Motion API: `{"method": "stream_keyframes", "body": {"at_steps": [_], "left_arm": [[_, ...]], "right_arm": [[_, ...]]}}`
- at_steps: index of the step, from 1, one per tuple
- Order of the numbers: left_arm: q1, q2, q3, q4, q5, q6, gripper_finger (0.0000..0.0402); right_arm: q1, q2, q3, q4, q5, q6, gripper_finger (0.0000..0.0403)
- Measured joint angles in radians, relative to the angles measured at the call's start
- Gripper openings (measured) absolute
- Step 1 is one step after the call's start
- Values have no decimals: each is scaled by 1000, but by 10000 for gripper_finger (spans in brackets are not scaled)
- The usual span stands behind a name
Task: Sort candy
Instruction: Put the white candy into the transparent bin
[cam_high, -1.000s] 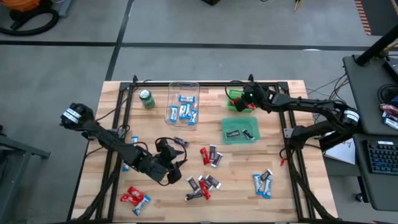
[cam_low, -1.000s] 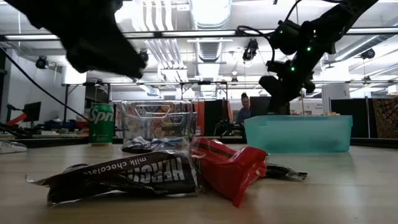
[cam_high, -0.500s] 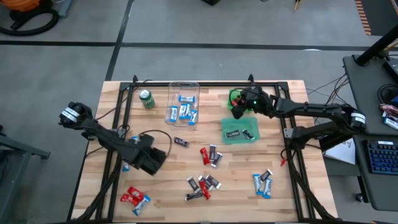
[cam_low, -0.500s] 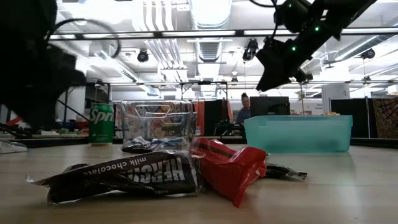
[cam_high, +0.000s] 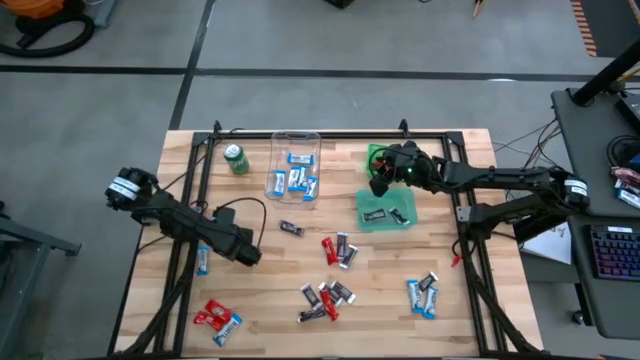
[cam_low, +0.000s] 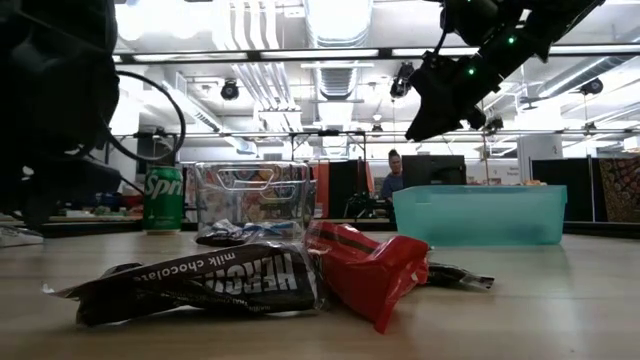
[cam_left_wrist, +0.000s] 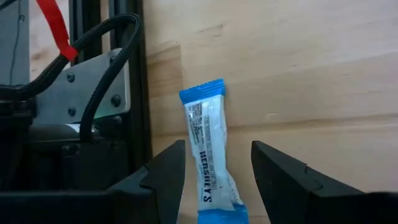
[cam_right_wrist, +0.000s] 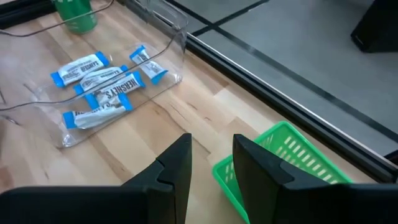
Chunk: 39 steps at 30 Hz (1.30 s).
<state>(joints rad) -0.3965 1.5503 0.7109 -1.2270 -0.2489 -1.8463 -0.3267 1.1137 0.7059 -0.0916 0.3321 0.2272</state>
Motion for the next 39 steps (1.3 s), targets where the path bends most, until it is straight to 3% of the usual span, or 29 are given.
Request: {"method": "stream_keyframes", "body": {"at_steps": [7, 20, 28, 33, 39], "left_arm": [[10, 10, -4, 20, 14, 5, 160], [70, 129, -6, 68, 126, -8, 100], [64, 150, -4, 91, 120, 4, 29], [16, 108, 27, 117, 67, 18, 8], [-111, 23, 120, 139, -117, 1, 2]], "right_arm": [[18, 0, 0, -2, 0, 0, 107], [55, 0, -2, -4, 0, -2, 107], [59, 0, -3, -13, 0, -8, 107], [74, 0, -3, -15, 0, -29, 107], [116, 0, -4, -2, -67, -71, 107]]}}
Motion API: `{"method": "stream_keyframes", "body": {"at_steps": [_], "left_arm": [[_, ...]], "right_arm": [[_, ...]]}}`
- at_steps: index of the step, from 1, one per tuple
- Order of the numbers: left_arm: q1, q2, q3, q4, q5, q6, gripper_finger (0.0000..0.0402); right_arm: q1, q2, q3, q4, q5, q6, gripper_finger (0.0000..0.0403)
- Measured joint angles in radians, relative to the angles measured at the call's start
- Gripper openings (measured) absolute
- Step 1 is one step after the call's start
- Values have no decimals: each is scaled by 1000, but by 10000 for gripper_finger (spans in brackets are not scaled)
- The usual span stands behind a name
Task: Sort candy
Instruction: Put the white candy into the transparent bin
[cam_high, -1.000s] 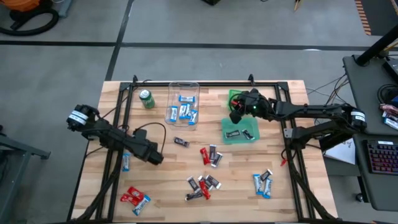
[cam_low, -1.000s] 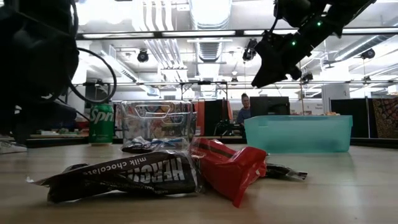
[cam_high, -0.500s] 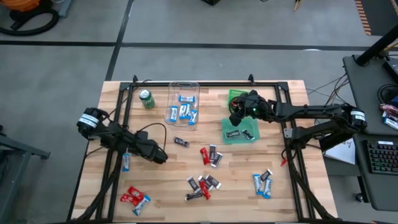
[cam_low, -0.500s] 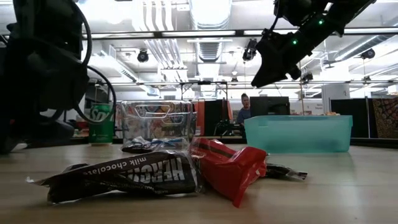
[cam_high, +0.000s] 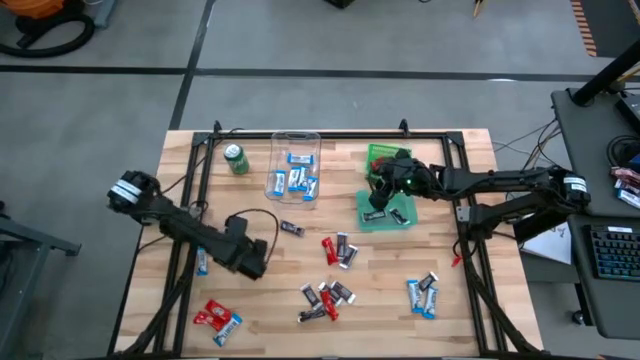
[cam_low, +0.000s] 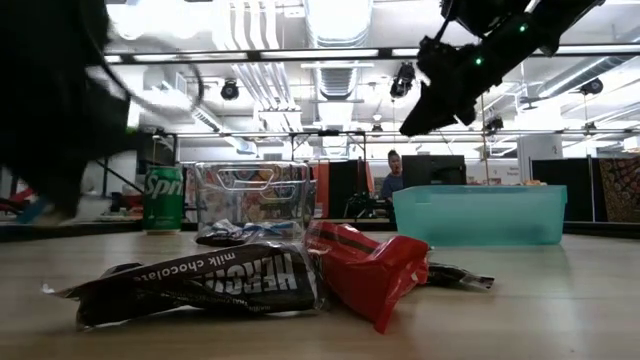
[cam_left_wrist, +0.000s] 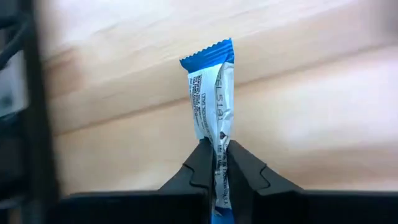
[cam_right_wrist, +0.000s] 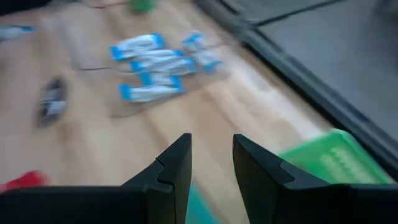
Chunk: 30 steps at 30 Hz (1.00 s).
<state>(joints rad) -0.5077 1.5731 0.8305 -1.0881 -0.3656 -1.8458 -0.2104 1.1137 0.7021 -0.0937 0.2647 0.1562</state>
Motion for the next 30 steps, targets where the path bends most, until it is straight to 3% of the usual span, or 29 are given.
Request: {"method": "stream_keyframes", "body": {"at_steps": [3, 6, 10, 13, 19, 23, 30], "left_arm": [[-78, -20, 60, 16, -159, 7, 1], [-161, -24, 116, 74, -381, 76, 1], [-241, -23, 144, 256, -633, 234, 1], [-256, -20, 142, 440, -728, 427, 0], [-234, -5, 139, 873, -735, 974, 0], [-221, -4, 126, 1110, -661, 1301, 0], [-149, 13, 19, 1600, -462, 1702, 0]], "right_arm": [[27, 0, 0, 22, -93, -13, 107], [66, 0, -6, 48, -169, -19, 107], [137, 0, -40, 150, -198, -19, 107], [195, 0, -83, 282, -198, -28, 107], [283, 0, -165, 553, -246, -90, 107], [315, 0, -201, 691, -321, -89, 107], [391, 36, -206, 855, -429, -122, 107]]}}
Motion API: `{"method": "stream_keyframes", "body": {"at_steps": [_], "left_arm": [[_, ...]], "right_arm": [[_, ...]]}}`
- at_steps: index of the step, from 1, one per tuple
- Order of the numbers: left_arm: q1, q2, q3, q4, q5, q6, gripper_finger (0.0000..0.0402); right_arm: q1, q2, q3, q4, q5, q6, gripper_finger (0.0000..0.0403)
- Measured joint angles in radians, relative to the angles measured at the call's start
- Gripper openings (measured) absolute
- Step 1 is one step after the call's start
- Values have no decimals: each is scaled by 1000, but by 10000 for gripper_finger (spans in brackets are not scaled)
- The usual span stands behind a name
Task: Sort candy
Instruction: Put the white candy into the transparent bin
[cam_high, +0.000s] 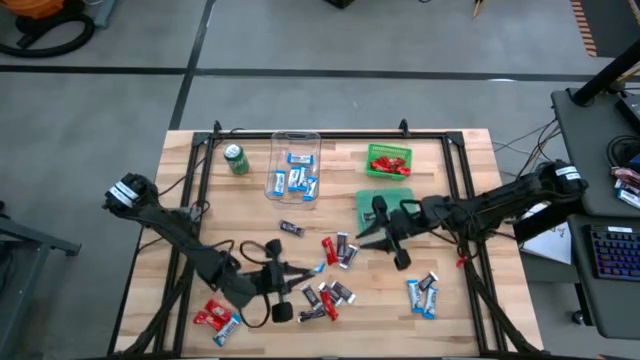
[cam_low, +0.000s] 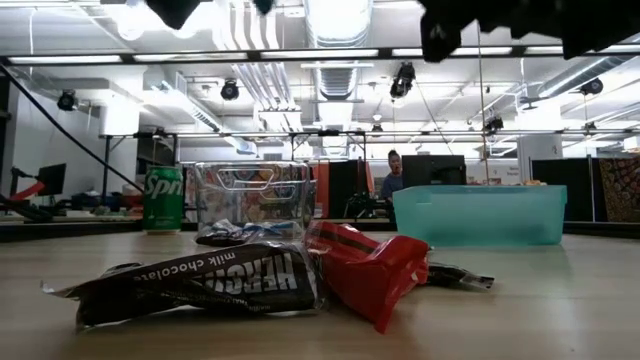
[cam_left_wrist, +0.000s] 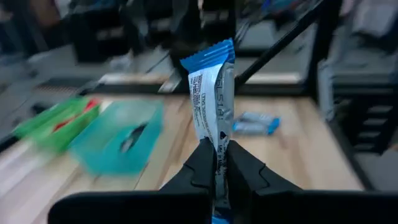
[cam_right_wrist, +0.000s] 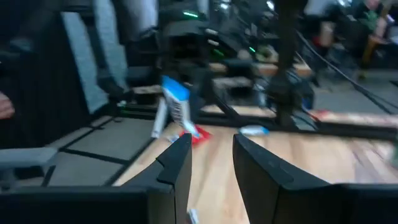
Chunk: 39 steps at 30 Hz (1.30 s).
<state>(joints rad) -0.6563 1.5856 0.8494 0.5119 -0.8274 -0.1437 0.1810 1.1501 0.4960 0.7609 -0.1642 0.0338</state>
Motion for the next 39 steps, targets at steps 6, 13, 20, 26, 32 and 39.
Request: {"method": "stream_keyframes", "body": {"at_steps": [6, 13, 20, 26, 32, 39], "left_arm": [[108, 77, -90, 369, 140, 118, 0], [130, 136, -98, 429, 173, 132, 0], [132, 159, -98, 438, 186, 135, 0], [135, 164, -97, 466, 187, 128, 0], [136, 164, -97, 495, 207, 142, 0], [138, 164, -97, 511, 210, 141, 0]], "right_arm": [[53, 91, 45, 111, -2, -85, 107], [57, 167, 83, 108, -1, -70, 107], [57, 224, 123, 110, 8, -53, 129], [56, 262, 164, 105, 9, -34, 163], [56, 295, 183, 101, 9, -45, 182], [56, 341, 219, 104, 8, -71, 179]]}}
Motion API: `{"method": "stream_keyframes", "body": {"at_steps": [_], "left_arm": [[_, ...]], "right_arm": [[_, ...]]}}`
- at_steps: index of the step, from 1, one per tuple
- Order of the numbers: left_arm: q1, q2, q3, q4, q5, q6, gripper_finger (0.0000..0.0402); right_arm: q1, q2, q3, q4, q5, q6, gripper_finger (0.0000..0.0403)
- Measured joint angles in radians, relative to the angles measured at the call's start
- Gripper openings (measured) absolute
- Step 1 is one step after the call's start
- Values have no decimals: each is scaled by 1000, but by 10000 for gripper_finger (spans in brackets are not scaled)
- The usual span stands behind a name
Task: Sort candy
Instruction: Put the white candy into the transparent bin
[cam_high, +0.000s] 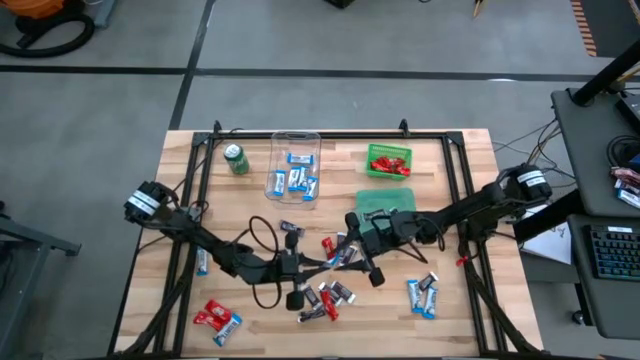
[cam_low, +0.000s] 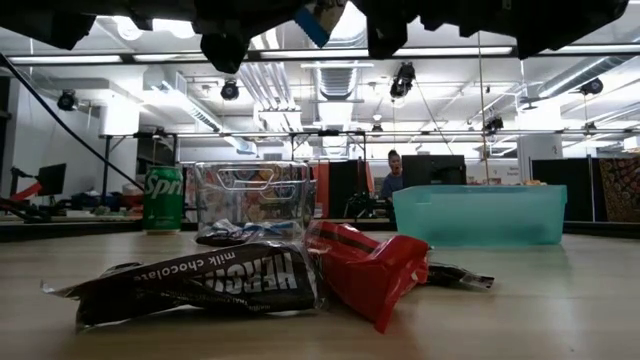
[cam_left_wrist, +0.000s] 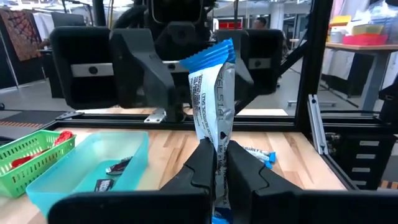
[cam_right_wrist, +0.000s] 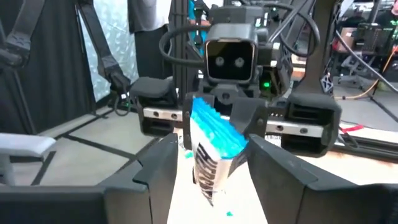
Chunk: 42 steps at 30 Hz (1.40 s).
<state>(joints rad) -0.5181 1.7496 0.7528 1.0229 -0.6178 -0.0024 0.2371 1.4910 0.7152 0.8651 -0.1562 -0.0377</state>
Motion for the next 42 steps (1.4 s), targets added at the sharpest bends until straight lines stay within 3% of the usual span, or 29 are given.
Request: {"method": "stream_keyframes", "body": {"at_steps": [5, 11, 16, 19, 22, 27, 29, 31, 35, 38, 42], "left_arm": [[3, 0, 2, 5, 0, -2, 12], [4, 0, 2, 5, -1, -18, 46], [4, 0, -5, -3, -8, -18, 94], [-4, -14, -16, -68, -72, -43, 122], [-14, -52, -25, -204, -158, -130, 143], [-17, -133, -29, -496, -185, -361, 158], [-17, -156, -29, -571, -186, -430, 159], [-17, -167, -29, -606, -186, -455, 159], [-17, -168, -29, -614, -185, -454, 159], [-20, -177, -29, -691, -183, -485, 159], [-22, -224, -29, -848, -177, -585, 159]], "right_arm": [[0, 23, 23, -6, -1, -17, 137], [0, 27, 30, -2, -3, -29, 32], [-6, 22, 29, -26, -5, 11, 22], [-33, -2, 38, -146, 18, 55, 22], [-80, -60, 64, -392, 214, 106, 21], [-220, -142, 139, -995, 851, 216, 20], [-306, -157, 157, -1216, 999, 328, 20], [-401, -171, 169, -1331, 959, 407, 20], [-537, -179, 132, -1309, 688, 383, 20], [-560, -178, 111, -1218, 580, 332, 20], [-554, -178, 106, -1090, 527, 282, 20]]}}
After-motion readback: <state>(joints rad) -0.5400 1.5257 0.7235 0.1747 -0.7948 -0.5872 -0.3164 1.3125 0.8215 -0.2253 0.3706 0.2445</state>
